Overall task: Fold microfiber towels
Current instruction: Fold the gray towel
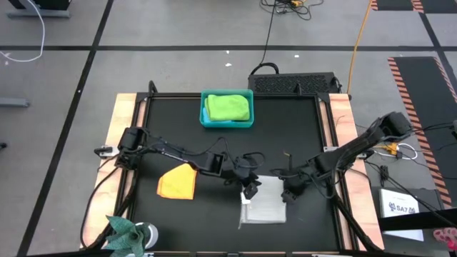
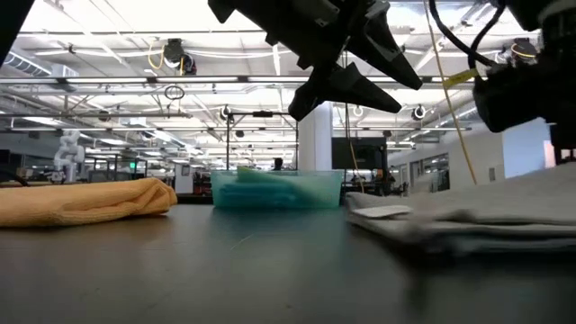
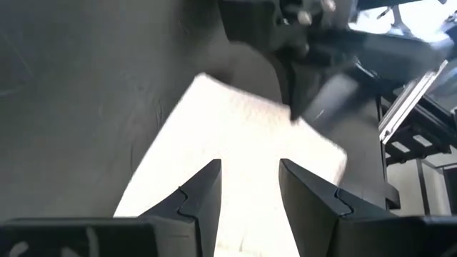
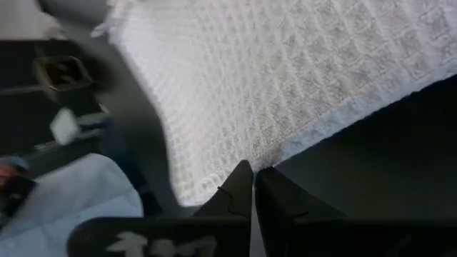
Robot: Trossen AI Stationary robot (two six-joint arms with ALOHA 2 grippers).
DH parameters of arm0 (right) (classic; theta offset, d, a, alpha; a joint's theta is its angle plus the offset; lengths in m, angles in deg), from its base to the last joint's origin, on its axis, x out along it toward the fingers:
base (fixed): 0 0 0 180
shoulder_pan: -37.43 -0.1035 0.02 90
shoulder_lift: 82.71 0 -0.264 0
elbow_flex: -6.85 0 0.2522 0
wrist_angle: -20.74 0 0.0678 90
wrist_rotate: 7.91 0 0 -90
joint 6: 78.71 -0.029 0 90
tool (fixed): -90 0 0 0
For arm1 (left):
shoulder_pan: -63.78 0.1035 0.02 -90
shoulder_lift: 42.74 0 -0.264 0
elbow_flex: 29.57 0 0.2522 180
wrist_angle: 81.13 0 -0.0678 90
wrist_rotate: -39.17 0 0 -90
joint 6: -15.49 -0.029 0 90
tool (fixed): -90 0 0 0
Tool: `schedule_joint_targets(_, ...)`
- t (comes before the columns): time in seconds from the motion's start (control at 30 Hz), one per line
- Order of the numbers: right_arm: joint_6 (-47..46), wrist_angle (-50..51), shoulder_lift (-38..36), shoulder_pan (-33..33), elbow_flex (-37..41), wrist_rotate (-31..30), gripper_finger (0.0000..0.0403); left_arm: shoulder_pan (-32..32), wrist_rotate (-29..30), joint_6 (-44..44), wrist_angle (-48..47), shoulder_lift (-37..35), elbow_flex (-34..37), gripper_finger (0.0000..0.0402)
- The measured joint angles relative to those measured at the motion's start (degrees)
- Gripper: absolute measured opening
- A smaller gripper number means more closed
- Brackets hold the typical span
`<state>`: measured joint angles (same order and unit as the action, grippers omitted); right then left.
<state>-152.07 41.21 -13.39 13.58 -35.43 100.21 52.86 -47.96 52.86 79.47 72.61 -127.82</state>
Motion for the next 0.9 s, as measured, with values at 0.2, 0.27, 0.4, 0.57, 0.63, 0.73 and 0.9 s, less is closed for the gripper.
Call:
schedule_joint_targets(0.2, 2.1, 2.8, -1.2, 0.0, 0.0, -0.1, 0.0001, -0.9, -3.0, 0.0, -1.1, 0.0, 0.0, 0.0140)
schedule_joint_targets(0.27, 3.1, 2.9, -0.7, 0.3, 0.0, -0.3, 0.0001, -1.4, -4.0, -1.2, -1.9, 0.0, 0.0, 0.0140)
schedule_joint_targets(0.4, 5.0, 3.1, 0.1, 0.8, 0.0, -0.3, 0.0001, -3.2, -5.4, -5.2, -4.0, 0.0, 0.0, 0.0140)
schedule_joint_targets(0.57, 5.6, 3.1, 0.1, 2.0, 0.0, -0.2, 0.0018, -5.1, -3.4, -9.0, -5.1, 0.1, 0.0, 0.0140)
schedule_joint_targets(0.63, 5.9, 3.0, 0.1, 2.3, 0.0, -0.1, 0.0028, -5.4, -1.9, -8.7, -4.8, 0.8, -0.1, 0.0140)
schedule_joint_targets(0.73, 6.1, 3.0, 0.1, 2.5, 0.0, -0.1, 0.0040, -5.4, -1.8, -6.9, -4.1, 3.1, -0.1, 0.0134)
schedule_joint_targets(0.9, 5.7, 3.1, -0.2, 2.5, 0.0, 0.0, 0.0051, -5.3, -3.3, -6.3, -2.0, 5.9, 0.0, 0.0091)
